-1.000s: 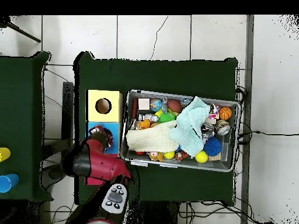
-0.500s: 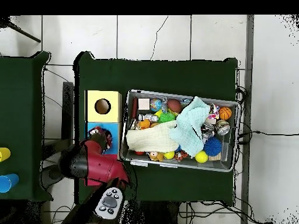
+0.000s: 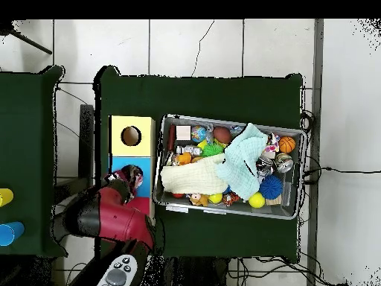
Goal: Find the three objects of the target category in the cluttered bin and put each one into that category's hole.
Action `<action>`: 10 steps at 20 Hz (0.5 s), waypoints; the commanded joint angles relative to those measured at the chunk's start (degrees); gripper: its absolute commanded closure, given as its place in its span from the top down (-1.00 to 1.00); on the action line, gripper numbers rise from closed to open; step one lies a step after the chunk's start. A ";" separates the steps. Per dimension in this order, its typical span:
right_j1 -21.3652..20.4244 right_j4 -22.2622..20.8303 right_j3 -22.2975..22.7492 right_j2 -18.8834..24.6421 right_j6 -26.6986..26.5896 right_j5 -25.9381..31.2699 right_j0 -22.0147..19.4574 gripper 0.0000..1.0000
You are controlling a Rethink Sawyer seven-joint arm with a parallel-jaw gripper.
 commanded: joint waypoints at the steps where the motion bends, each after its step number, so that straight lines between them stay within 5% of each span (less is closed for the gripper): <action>1: 2.01 0.61 0.61 -2.84 9.22 13.09 1.06 1.00; 2: 2.23 0.13 0.20 -3.41 8.80 13.00 1.15 -1.00; 10: 3.49 0.22 -1.89 -6.82 9.84 14.13 3.18 -1.00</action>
